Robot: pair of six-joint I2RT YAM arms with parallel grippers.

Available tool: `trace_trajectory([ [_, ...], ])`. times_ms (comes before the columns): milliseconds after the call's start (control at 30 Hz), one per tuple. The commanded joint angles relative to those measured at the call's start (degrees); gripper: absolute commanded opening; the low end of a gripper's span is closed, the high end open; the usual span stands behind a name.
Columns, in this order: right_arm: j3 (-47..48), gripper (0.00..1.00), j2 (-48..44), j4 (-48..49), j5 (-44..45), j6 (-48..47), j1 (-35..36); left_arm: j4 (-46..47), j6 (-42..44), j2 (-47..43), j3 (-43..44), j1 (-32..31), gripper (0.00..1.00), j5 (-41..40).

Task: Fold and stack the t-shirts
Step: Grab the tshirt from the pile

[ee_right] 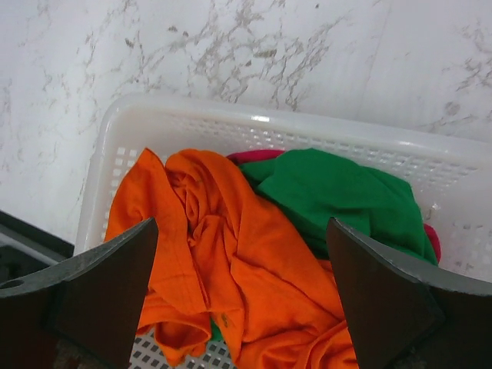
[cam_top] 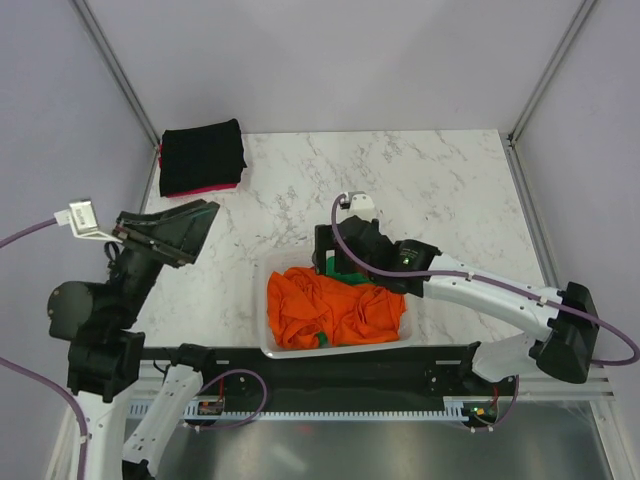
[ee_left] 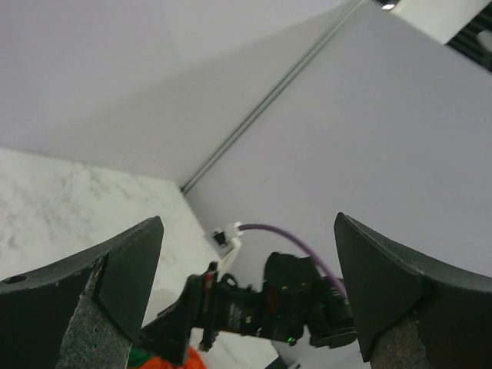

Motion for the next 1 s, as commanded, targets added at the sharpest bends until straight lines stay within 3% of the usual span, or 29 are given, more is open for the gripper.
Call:
trace_trajectory([
  [0, -3.43, 0.98, -0.26, -0.14, -7.63, 0.09, 0.41, -9.77, 8.49, -2.19, -6.68, -0.01, 0.99, -1.71],
  [267, -2.91, 0.98, 11.07, 1.0, -13.0, 0.62, 8.49, -17.59, 19.65, -13.17, -27.42, -0.01, 0.97, -5.22],
  [400, -1.85, 0.97, 14.68, 3.9, -14.41, 0.44, 9.55, -20.85, 22.48, -15.19, -29.55, -0.01, 0.96, -8.28],
  [467, -0.8, 0.91, 17.22, 4.17, -15.2, 0.18, 9.73, -20.33, 24.03, -15.81, -29.12, -0.01, 0.97, -7.17],
  [500, -0.27, 0.87, 17.93, 4.17, -15.38, 0.01, 9.82, -20.24, 24.14, -15.9, -29.11, -0.01, 0.97, -8.38],
  [533, 0.6, 0.67, 18.46, 4.26, -15.47, 0.0, 9.82, -20.24, 24.14, -15.82, -29.2, -0.01, 0.97, -9.08],
  [600, 1.75, 0.44, 18.73, 4.0, -15.21, -0.17, 9.99, -20.15, 24.14, -15.38, -29.29, -0.01, 0.97, -9.09],
  [633, 3.58, 0.27, 18.47, 3.04, -14.86, -0.17, 9.99, -20.07, 24.06, -14.42, -29.29, -0.01, 0.96, -8.92],
  [667, 5.16, 0.21, 18.03, 1.55, -13.46, -0.35, 10.08, -20.15, 24.23, -13.98, -29.12, -0.01, 0.96, -8.48],
  [700, 7.01, 0.07, 17.77, -0.21, -12.23, -0.61, 9.99, -20.07, 24.4, -13.54, -29.03, -0.01, 0.95, -7.52],
  [767, 14.03, 0.0, 17.07, -8.7, -8.55, -2.88, 10.17, -20.15, 24.32, -12.13, -29.03, -0.01, 0.93, -6.81],
  [967, 37.05, 0.0, 13.03, -22.88, 5.16, -8.51, 9.82, -20.15, 23.62, -11.07, -29.38, -0.01, 0.92, -7.86],
])
